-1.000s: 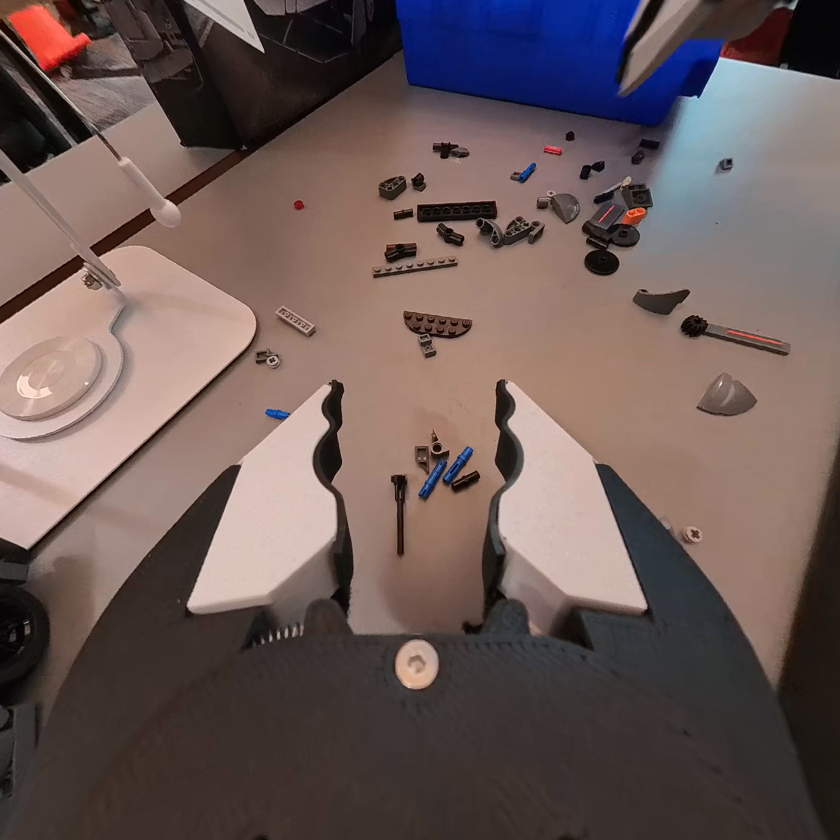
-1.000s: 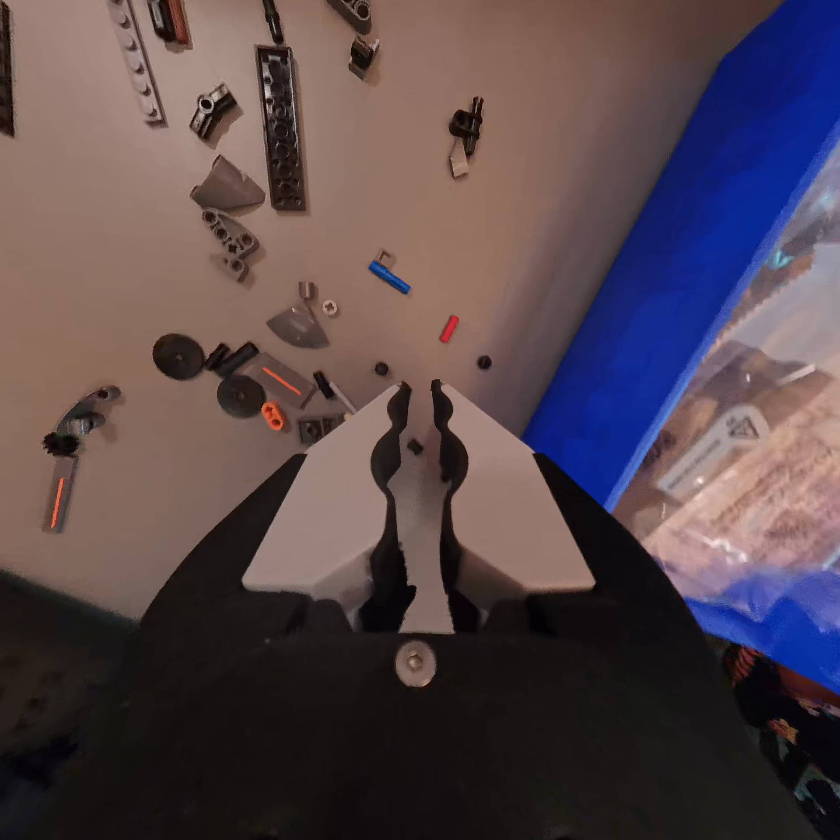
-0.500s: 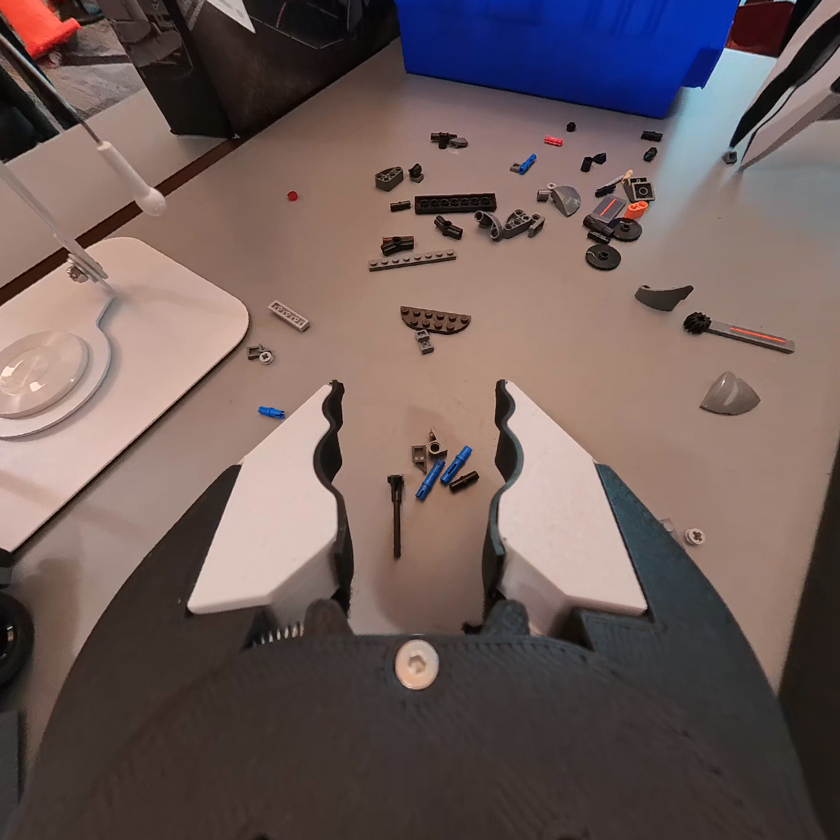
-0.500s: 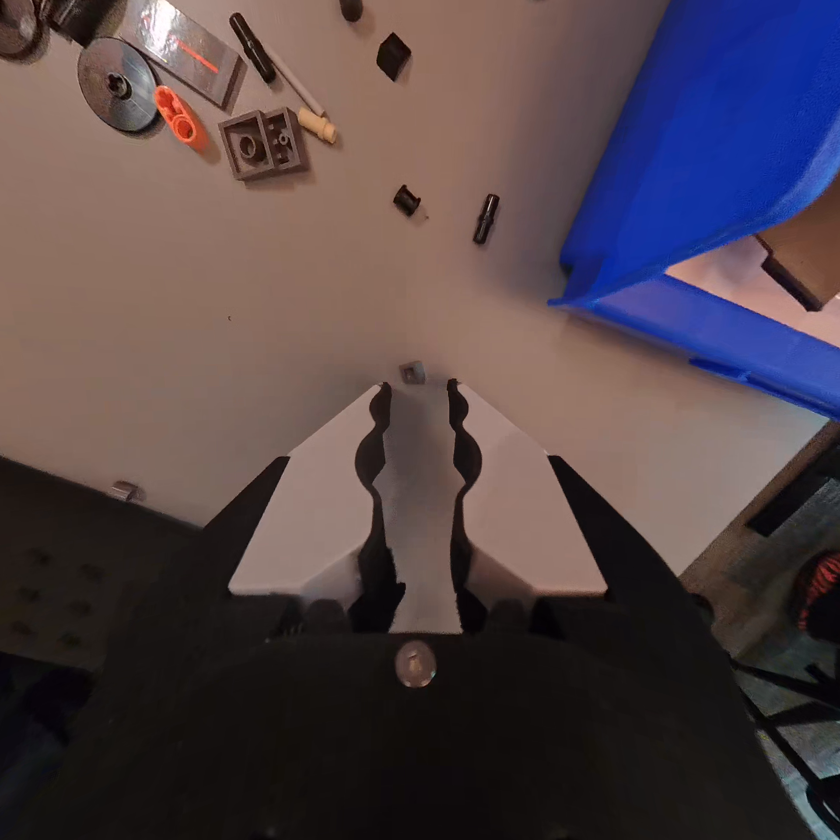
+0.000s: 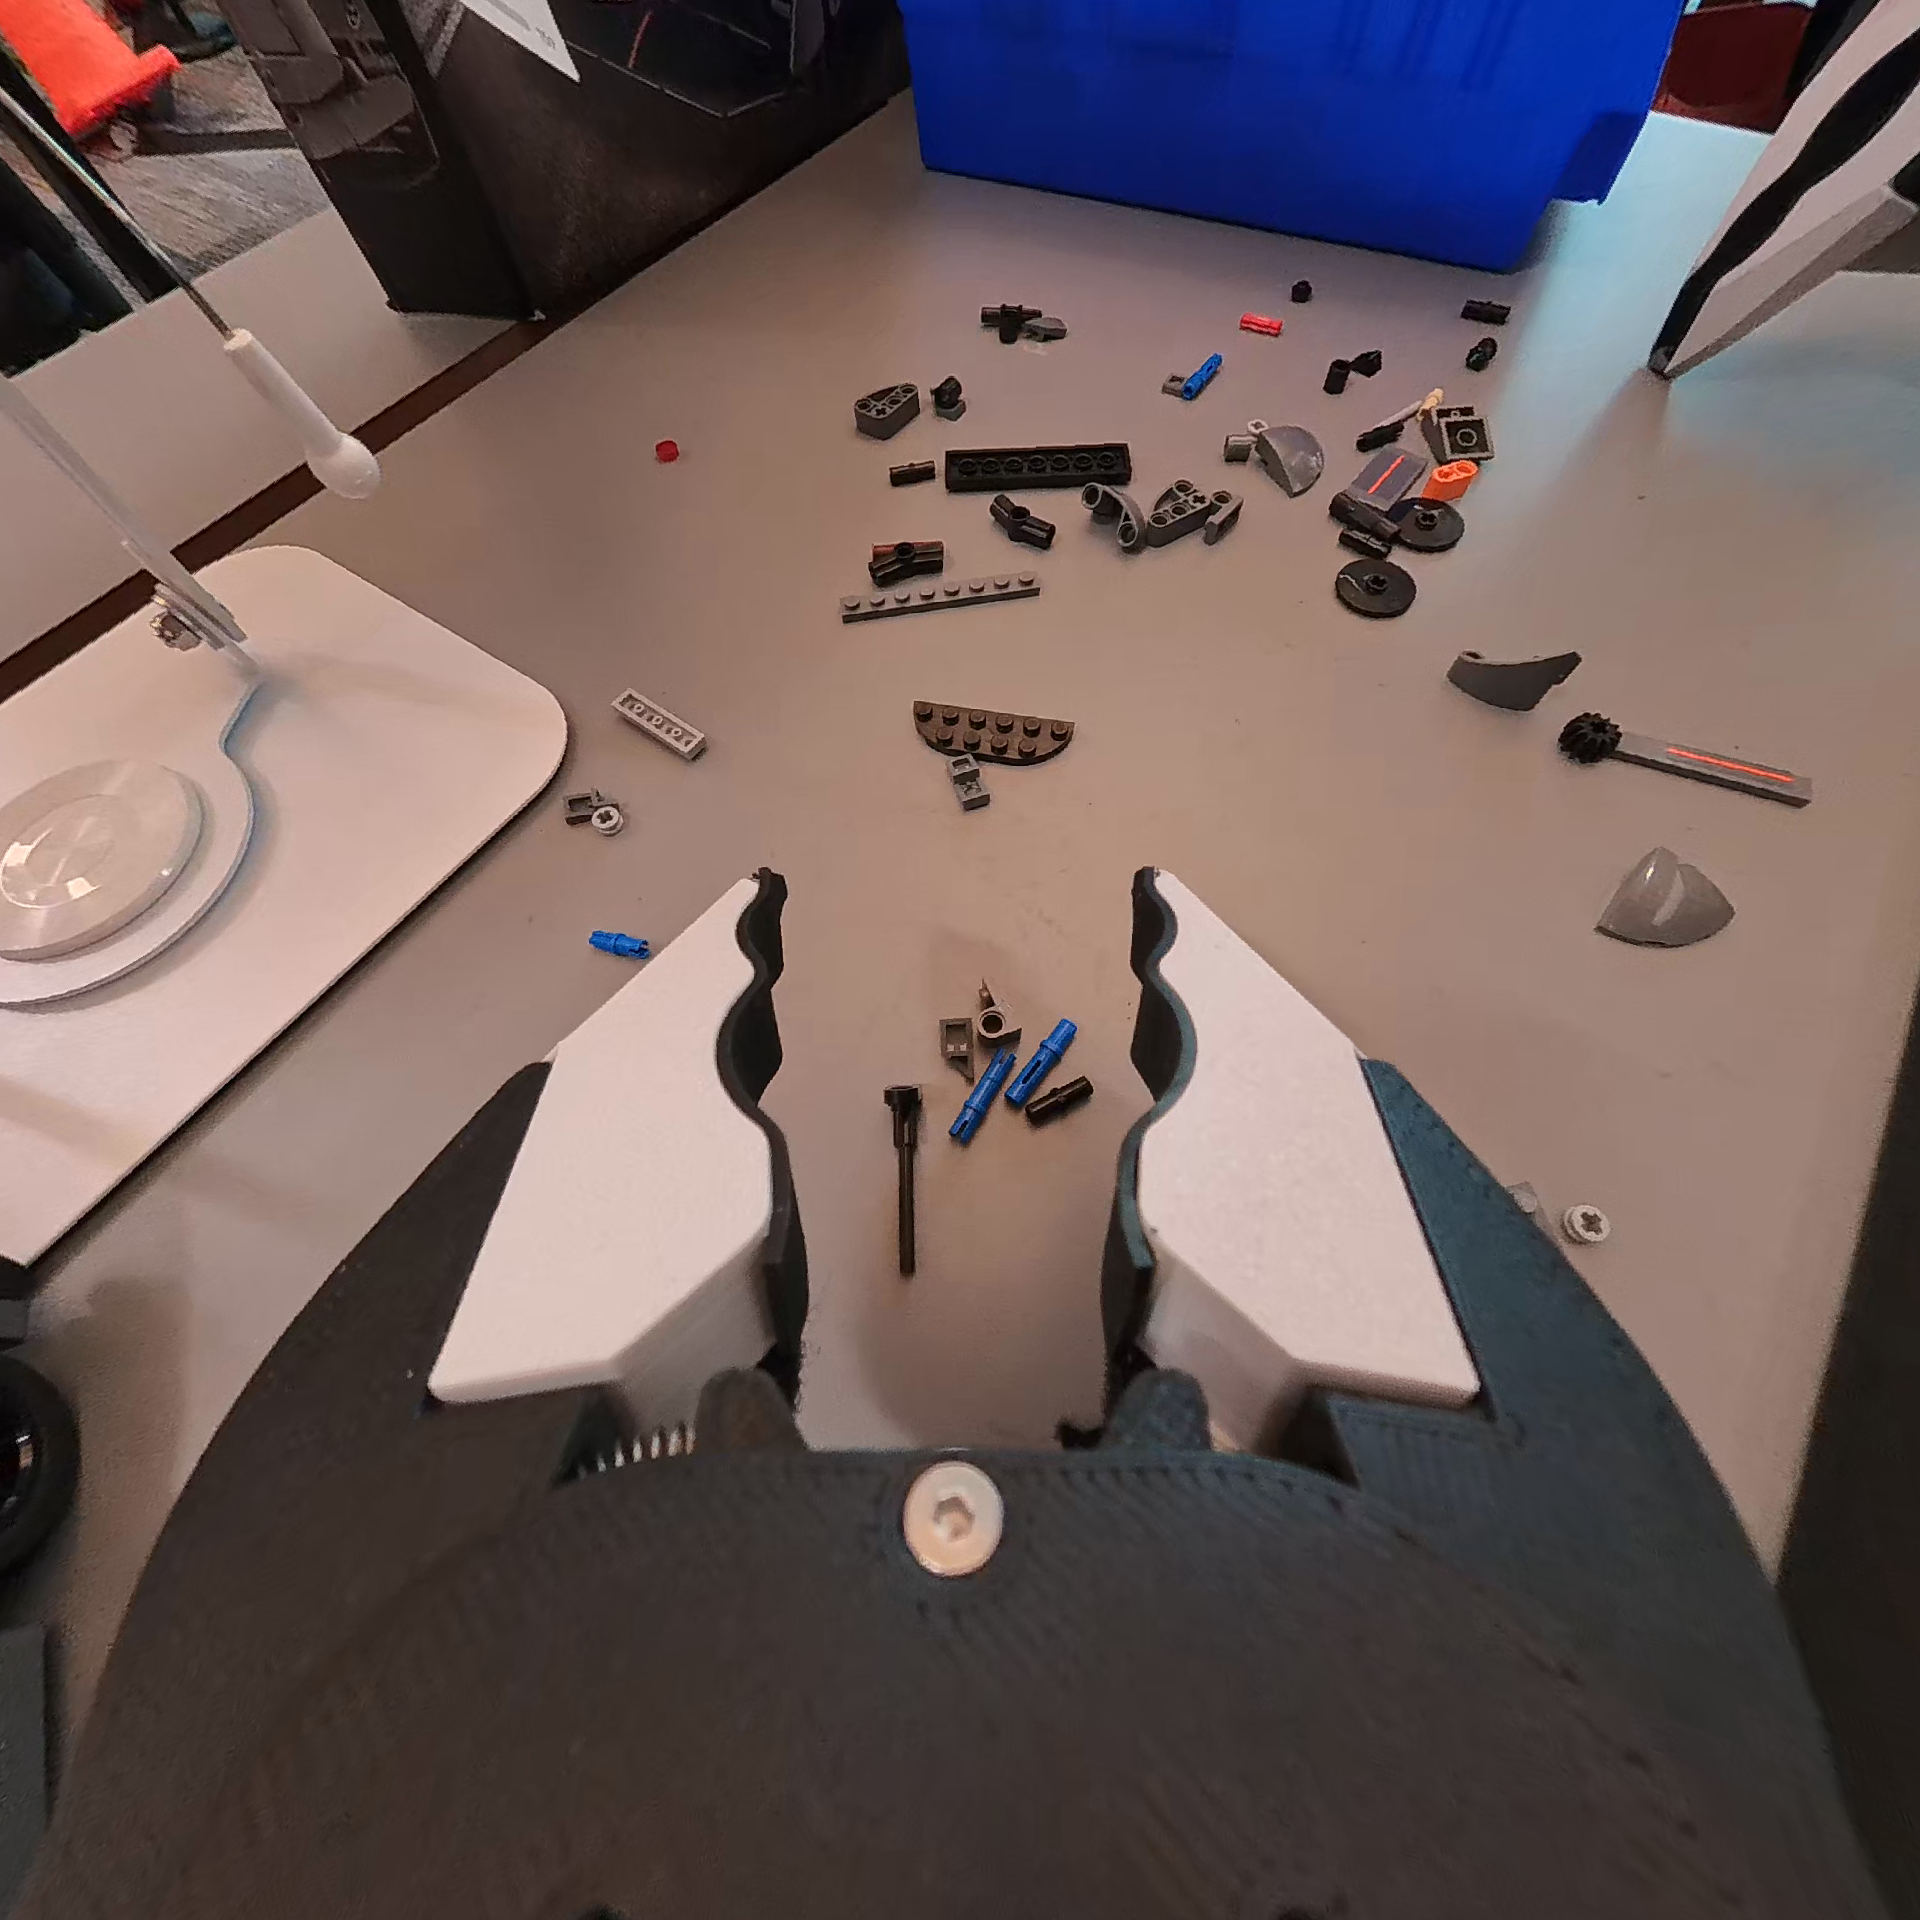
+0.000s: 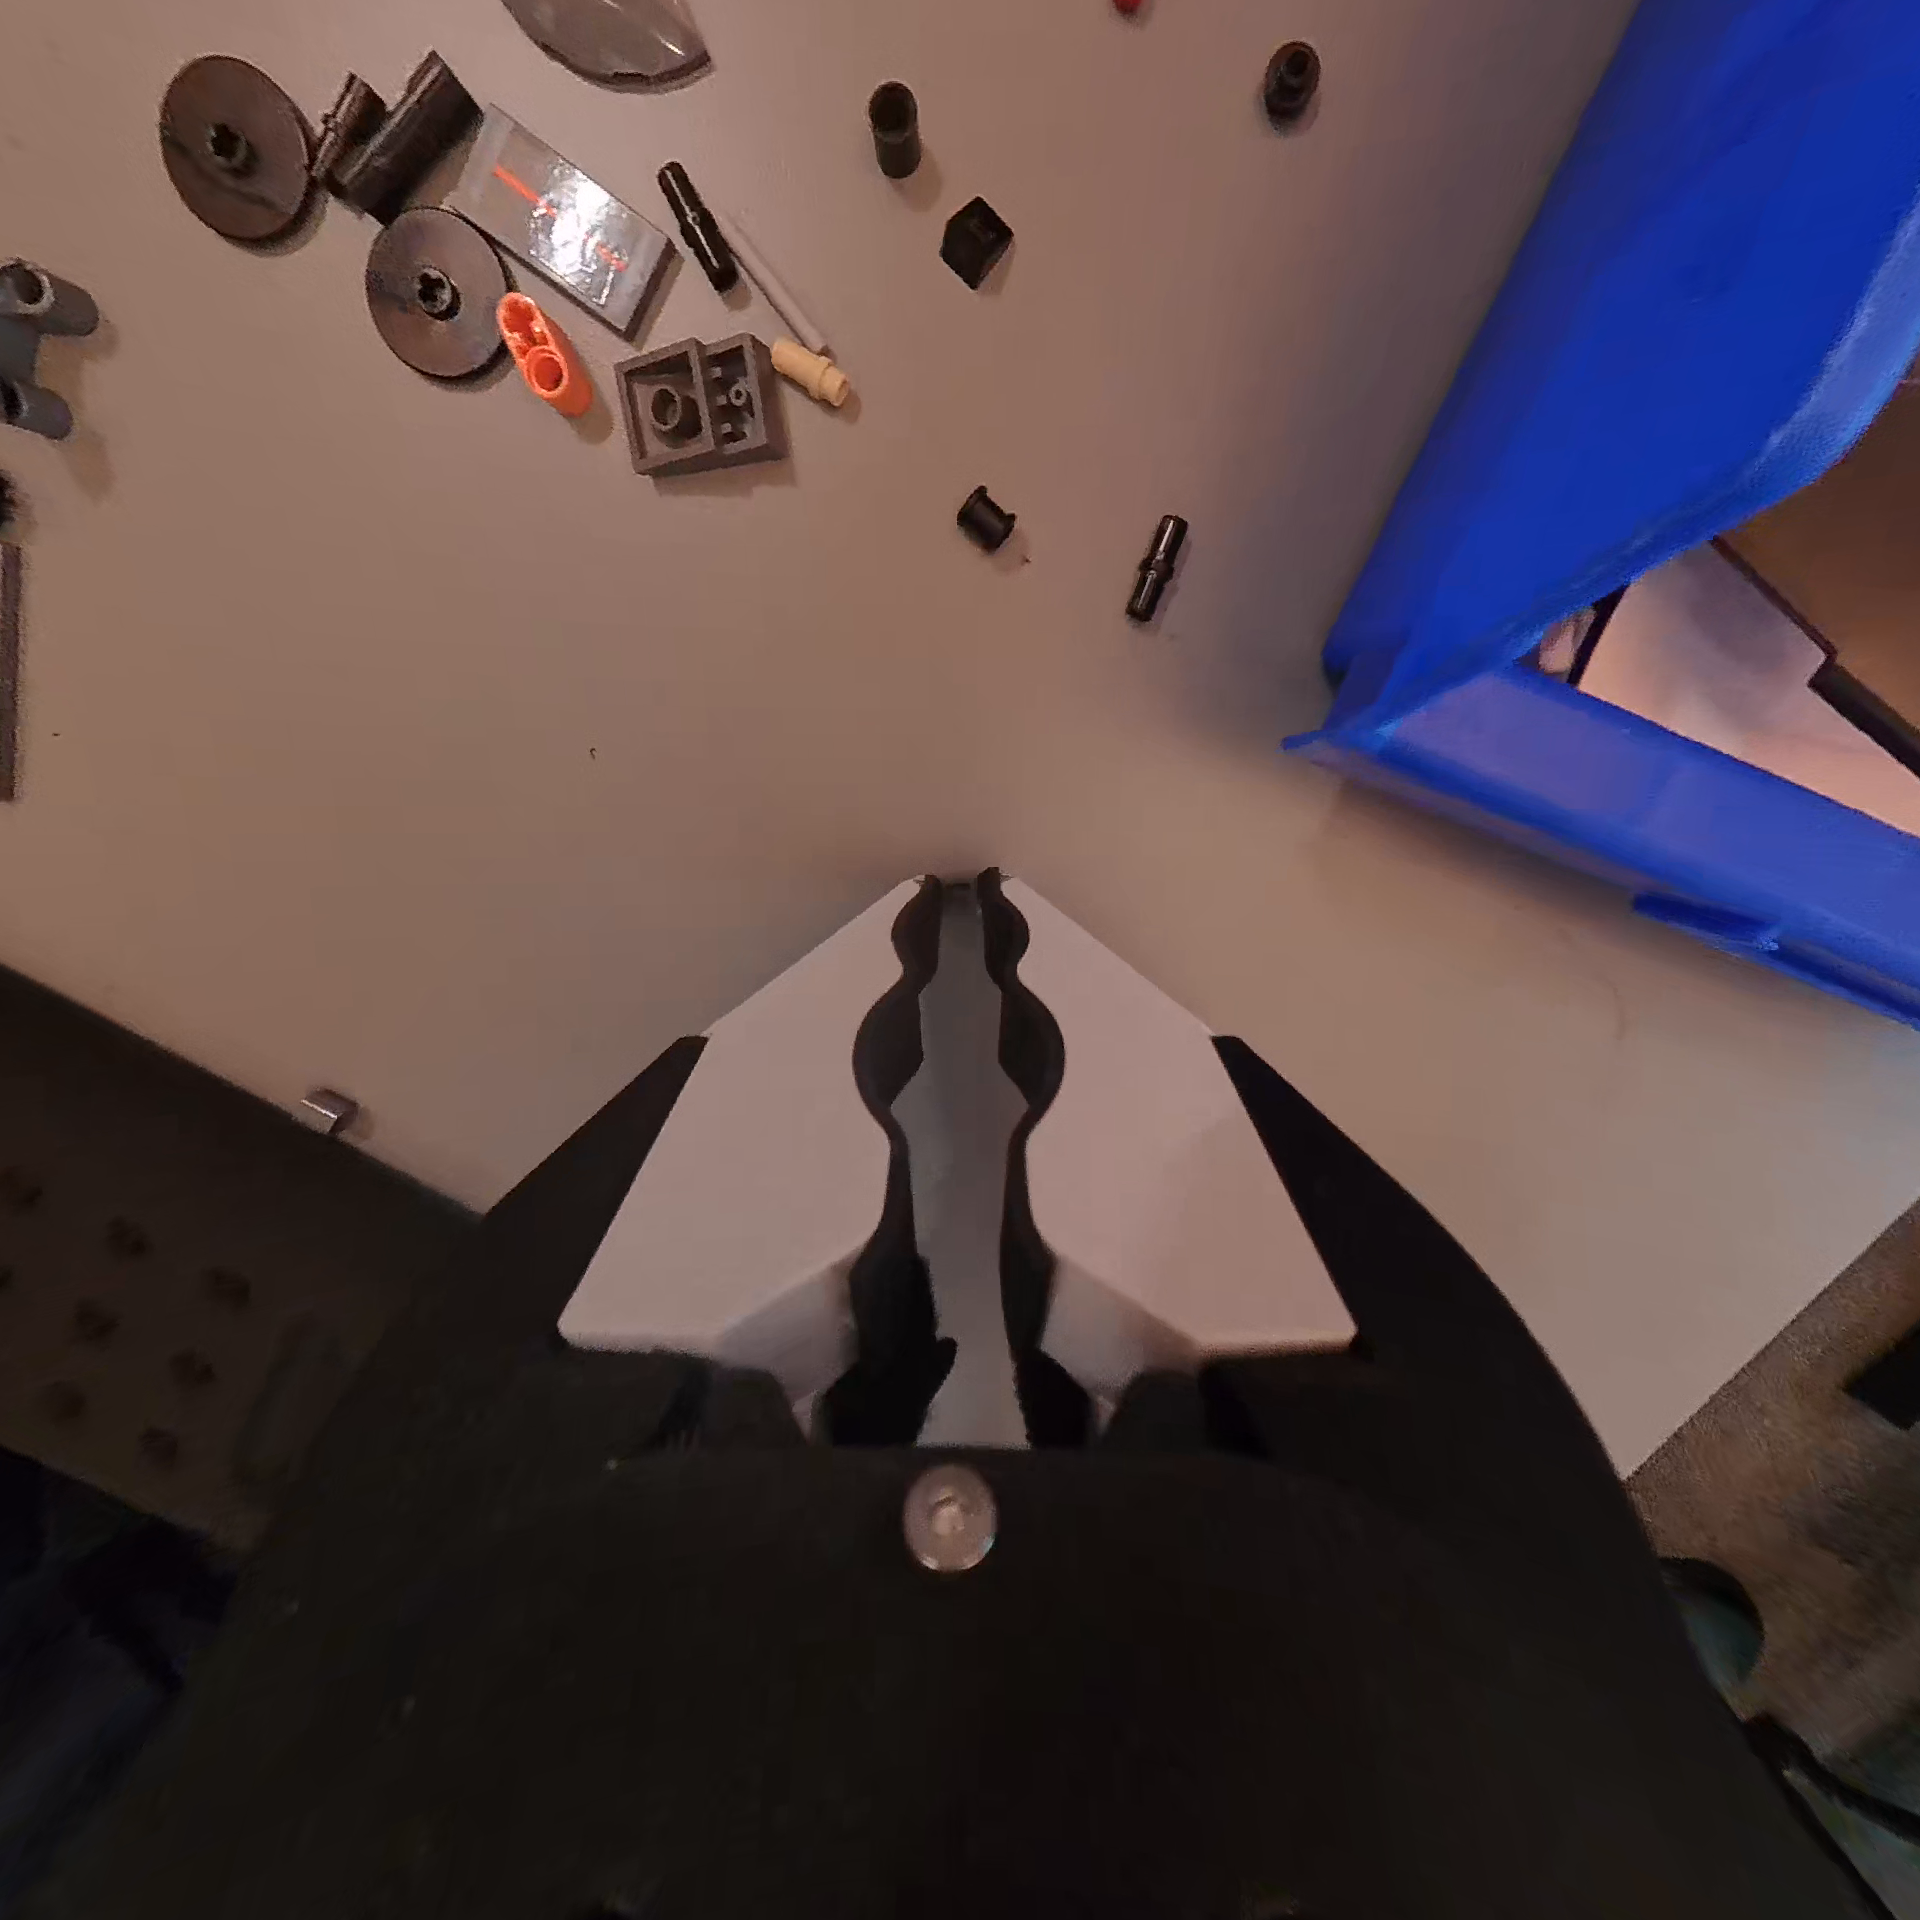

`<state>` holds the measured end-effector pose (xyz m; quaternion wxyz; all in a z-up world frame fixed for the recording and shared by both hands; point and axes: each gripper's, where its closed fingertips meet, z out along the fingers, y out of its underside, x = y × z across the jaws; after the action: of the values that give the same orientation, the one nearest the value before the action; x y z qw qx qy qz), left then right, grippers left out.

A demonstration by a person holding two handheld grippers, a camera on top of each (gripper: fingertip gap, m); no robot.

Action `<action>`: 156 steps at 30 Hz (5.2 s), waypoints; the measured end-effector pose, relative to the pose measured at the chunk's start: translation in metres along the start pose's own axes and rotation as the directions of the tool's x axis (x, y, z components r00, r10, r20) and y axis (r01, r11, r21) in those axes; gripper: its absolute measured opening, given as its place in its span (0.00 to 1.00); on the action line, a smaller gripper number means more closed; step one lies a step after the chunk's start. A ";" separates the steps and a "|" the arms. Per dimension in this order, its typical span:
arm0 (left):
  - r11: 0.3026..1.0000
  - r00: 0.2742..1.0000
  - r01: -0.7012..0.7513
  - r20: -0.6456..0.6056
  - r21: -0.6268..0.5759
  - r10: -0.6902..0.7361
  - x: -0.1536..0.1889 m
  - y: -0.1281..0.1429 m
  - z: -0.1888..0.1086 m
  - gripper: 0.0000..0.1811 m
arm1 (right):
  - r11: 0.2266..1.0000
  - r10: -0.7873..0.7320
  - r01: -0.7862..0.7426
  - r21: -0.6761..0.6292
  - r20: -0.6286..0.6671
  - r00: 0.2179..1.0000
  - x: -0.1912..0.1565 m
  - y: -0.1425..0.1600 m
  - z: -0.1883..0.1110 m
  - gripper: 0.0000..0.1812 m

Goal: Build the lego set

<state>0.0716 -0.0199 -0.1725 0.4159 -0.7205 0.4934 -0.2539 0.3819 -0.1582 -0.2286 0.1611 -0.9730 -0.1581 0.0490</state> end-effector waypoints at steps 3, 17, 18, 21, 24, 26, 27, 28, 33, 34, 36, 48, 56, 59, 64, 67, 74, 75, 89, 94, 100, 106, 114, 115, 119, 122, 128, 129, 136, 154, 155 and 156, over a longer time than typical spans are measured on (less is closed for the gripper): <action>1.000 1.000 0.001 0.001 -0.002 -0.001 -0.001 0.001 0.000 0.36 | 0.999 -0.025 0.024 0.041 0.032 0.999 -0.011 -0.007 -0.002 0.03; 0.952 0.956 0.238 -0.222 0.195 -0.194 0.000 -0.030 -0.027 0.20 | 0.784 -0.516 0.490 0.382 -0.041 0.856 -0.160 -0.178 -0.058 0.03; 0.938 0.945 0.270 -0.246 0.219 -0.215 -0.002 -0.034 -0.032 0.20 | 0.749 -0.554 0.528 0.400 -0.059 0.830 -0.175 -0.193 -0.061 0.03; 0.885 0.912 0.361 -0.310 0.292 -0.270 -0.013 -0.045 -0.049 0.20 | 0.634 -0.642 0.608 0.478 -0.114 0.758 -0.223 -0.238 -0.067 0.03; 0.815 0.866 0.460 -0.382 0.353 -0.324 -0.028 -0.053 -0.068 0.19 | 0.527 -0.713 0.637 0.562 -0.117 0.692 -0.269 -0.270 -0.065 0.03; 0.762 0.829 0.525 -0.431 0.378 -0.357 -0.037 -0.055 -0.078 0.18 | 0.494 -0.739 0.623 0.606 -0.085 0.668 -0.289 -0.282 -0.057 0.03; 0.740 0.807 0.555 -0.462 0.379 -0.369 -0.040 -0.055 -0.081 0.17 | 0.484 -0.749 0.607 0.630 -0.060 0.660 -0.298 -0.286 -0.052 0.03; 0.720 0.784 0.583 -0.491 0.376 -0.379 -0.041 -0.056 -0.083 0.17 | 0.473 -0.755 0.588 0.656 -0.042 0.654 -0.304 -0.288 -0.049 0.03; 0.675 0.701 0.660 -0.592 0.329 -0.398 -0.036 -0.058 -0.082 0.15 | 0.406 -0.760 0.461 0.789 0.011 0.650 -0.313 -0.284 -0.047 0.03; 0.673 0.684 0.671 -0.609 0.312 -0.400 -0.034 -0.058 -0.080 0.16 | 0.389 -0.762 0.453 0.802 0.004 0.648 -0.311 -0.283 -0.048 0.03; 0.672 0.663 0.682 -0.630 0.287 -0.404 -0.029 -0.058 -0.076 0.17 | 0.369 -0.761 0.444 0.817 -0.009 0.649 -0.306 -0.281 -0.049 0.03; 0.647 0.511 0.737 -0.788 0.197 -0.342 -0.006 -0.064 -0.082 0.04 | 0.299 -0.776 0.385 0.873 -0.012 0.631 -0.308 -0.273 -0.051 0.03; 0.732 0.677 0.613 -0.676 0.297 -0.293 -0.008 -0.064 -0.082 0.04 | 0.276 -0.776 0.374 0.885 -0.024 0.630 -0.307 -0.273 -0.051 0.04; 0.806 0.847 0.440 -0.481 0.397 -0.226 -0.016 -0.062 -0.080 0.03 | 0.289 -0.766 0.364 0.885 -0.014 0.642 -0.300 -0.274 -0.053 0.05; 0.901 0.995 -0.091 -0.005 0.424 0.103 -0.016 -0.061 -0.078 0.03 | 0.500 -0.704 0.145 0.854 0.303 0.642 -0.285 -0.274 -0.052 0.06; 0.879 0.930 -0.355 0.219 0.317 0.296 -0.011 -0.059 -0.070 0.04 | 0.599 -0.660 0.020 0.800 0.480 0.578 -0.285 -0.272 -0.052 0.06; 0.836 0.815 -0.530 0.354 0.139 0.458 -0.013 -0.050 -0.058 0.04 | 0.734 -0.576 -0.012 0.679 0.632 0.519 -0.292 -0.263 -0.040 0.08; 0.832 0.802 -0.543 0.363 0.113 0.474 -0.013 -0.048 -0.055 0.04 | 0.745 -0.558 -0.013 0.667 0.633 0.536 -0.291 -0.264 -0.037 0.08; 0.776 0.706 -0.630 0.388 -0.037 0.592 -0.007 -0.039 -0.042 0.04 | 0.850 -0.429 -0.047 0.525 0.741 0.517 -0.290 -0.256 -0.019 0.08; 0.781 0.716 -0.623 0.374 -0.040 0.589 -0.007 -0.037 -0.040 0.03 | 0.847 -0.432 -0.035 0.531 0.725 0.537 -0.287 -0.256 -0.015 0.05; 0.804 0.752 -0.594 0.365 0.016 0.549 -0.007 -0.041 -0.043 0.03 | 0.827 -0.454 -0.044 0.561 0.711 0.536 -0.287 -0.259 -0.017 0.02; 0.822 0.779 -0.567 0.361 0.055 0.512 -0.008 -0.044 -0.046 0.04 | 0.820 -0.453 -0.079 0.567 0.726 0.517 -0.286 -0.262 -0.020 0.02; 0.840 0.805 -0.537 0.345 0.077 0.482 -0.009 -0.044 -0.047 0.05 | 0.821 -0.438 -0.117 0.559 0.747 0.500 -0.280 -0.264 -0.021 0.02; 0.839 0.804 -0.539 0.343 0.077 0.485 -0.008 -0.044 -0.046 0.05 | 0.821 -0.440 -0.114 0.559 0.748 0.496 -0.281 -0.264 -0.021 0.02; 0.835 0.799 -0.545 0.346 0.071 0.492 -0.008 -0.044 -0.046 0.03 | 0.824 -0.441 -0.110 0.556 0.751 0.492 -0.282 -0.263 -0.021 0.02; 0.840 0.798 -0.540 0.352 0.057 0.490 -0.009 -0.043 -0.045 0.02 | 0.820 -0.442 -0.111 0.562 0.744 0.501 -0.281 -0.264 -0.020 0.02; 0.850 0.806 -0.525 0.352 0.051 0.477 -0.011 -0.042 -0.045 0.02 | 0.813 -0.444 -0.110 0.571 0.732 0.517 -0.282 -0.266 -0.019 0.02; 0.850 0.806 -0.524 0.352 0.048 0.477 -0.011 -0.041 -0.045 0.02 | 0.814 -0.443 -0.111 0.570 0.732 0.517 -0.282 -0.266 -0.019 0.02; 0.874 0.829 -0.483 0.351 0.053 0.436 -0.015 -0.041 -0.045 0.02 | 0.795 -0.455 -0.099 0.599 0.696 0.556 -0.282 -0.269 -0.018 0.02; 0.874 0.823 -0.476 0.399 0.100 0.403 -0.020 -0.049 -0.056 0.00 | 0.751 -0.466 -0.157 0.642 0.683 0.563 -0.283 -0.276 -0.029 0.02; 0.872 0.825 -0.477 0.395 0.108 0.403 -0.019 -0.050 -0.057 0.00 | 0.752 -0.469 -0.152 0.642 0.682 0.561 -0.283 -0.275 -0.029 0.02; 0.871 0.827 -0.478 0.393 0.113 0.403 -0.019 -0.050 -0.057 0.00 | 0.752 -0.472 -0.149 0.642 0.682 0.559 -0.283 -0.275 -0.030 0.02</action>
<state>0.0454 -0.0138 -0.0990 0.6181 -0.5733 0.5339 -0.0653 0.0388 -0.0119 -0.0975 0.3925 -0.7010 -0.2827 0.5241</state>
